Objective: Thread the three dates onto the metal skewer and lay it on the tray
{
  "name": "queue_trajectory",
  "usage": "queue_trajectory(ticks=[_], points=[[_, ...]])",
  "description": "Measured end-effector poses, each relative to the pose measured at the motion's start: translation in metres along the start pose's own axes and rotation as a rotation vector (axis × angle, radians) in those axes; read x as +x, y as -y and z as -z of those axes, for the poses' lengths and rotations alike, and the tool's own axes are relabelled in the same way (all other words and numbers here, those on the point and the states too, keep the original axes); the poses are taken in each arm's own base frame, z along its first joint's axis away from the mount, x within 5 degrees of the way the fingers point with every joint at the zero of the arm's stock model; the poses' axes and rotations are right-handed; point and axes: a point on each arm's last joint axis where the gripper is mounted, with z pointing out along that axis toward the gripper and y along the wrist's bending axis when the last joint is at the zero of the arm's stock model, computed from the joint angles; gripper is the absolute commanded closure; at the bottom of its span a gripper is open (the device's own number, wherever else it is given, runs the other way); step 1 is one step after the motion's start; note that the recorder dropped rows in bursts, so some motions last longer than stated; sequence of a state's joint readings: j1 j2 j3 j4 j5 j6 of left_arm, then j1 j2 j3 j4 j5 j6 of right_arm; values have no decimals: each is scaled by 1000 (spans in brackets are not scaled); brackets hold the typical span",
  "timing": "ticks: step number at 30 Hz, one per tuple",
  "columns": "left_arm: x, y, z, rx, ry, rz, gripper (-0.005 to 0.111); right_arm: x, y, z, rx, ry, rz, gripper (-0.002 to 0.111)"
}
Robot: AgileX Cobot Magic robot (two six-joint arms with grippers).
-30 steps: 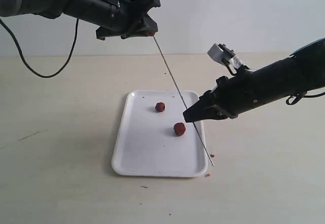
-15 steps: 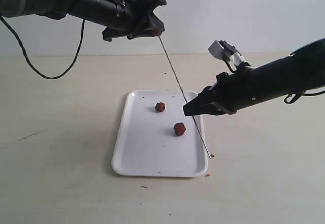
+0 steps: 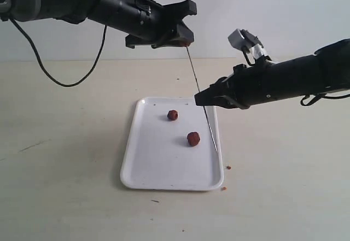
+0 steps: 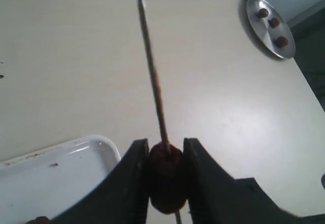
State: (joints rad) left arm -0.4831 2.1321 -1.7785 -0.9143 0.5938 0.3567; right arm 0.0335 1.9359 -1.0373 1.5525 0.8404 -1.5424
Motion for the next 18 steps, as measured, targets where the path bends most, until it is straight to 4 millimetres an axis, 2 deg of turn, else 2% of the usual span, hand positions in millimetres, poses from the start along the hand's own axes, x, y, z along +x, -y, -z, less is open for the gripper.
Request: queue_trajectory(ticks=[9, 13, 15, 18], points=[[12, 17, -9, 12, -43, -82, 82, -10, 2, 1, 25, 107, 19, 108], [12, 18, -9, 10, -39, -89, 82, -12, 3, 1, 32, 128, 28, 108], [13, 18, -9, 9, -40, -91, 76, -13, 3, 1, 33, 131, 29, 108], [13, 17, -10, 9, -42, -90, 59, -13, 3, 1, 35, 132, 28, 108]])
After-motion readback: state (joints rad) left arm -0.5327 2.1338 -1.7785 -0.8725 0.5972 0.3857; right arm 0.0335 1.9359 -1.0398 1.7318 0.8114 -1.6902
